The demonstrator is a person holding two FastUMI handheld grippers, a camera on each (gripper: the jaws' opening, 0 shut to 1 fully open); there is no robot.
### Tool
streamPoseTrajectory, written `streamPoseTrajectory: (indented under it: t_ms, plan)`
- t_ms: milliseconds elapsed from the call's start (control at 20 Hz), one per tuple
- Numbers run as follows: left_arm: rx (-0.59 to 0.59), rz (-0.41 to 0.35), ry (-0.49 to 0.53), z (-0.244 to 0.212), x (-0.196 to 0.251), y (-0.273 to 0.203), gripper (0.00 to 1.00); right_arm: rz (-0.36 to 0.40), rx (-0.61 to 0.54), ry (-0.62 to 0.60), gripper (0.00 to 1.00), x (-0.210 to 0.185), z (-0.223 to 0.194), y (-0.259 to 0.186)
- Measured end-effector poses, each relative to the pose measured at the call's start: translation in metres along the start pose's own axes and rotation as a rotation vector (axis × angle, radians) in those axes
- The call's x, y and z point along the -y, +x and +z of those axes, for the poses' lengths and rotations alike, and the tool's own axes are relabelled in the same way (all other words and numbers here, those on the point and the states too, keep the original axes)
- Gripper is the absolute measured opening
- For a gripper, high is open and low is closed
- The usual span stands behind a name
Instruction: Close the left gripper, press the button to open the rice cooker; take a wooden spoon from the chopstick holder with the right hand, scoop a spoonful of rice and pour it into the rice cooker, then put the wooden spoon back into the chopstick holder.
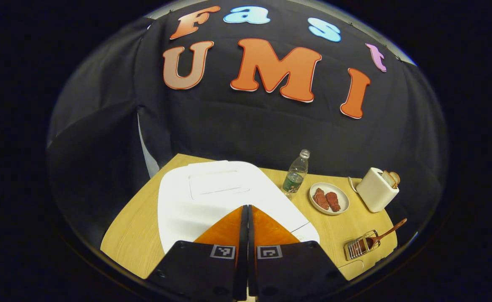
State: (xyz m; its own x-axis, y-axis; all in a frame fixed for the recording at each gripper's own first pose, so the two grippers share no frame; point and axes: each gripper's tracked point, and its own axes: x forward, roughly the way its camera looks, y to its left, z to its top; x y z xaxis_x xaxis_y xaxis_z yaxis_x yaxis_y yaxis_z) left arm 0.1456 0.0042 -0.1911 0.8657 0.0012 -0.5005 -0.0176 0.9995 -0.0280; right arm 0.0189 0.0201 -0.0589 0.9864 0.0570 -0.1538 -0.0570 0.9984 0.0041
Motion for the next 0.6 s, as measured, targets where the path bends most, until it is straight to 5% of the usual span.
streamPoseTrajectory:
  t_ms: [600]
  plan:
    - [-0.068, -0.023, -0.051, -0.022, -0.001, -0.007, 0.05, 0.022, -0.019, 0.024, 0.95, -0.006, -0.01, 0.0]
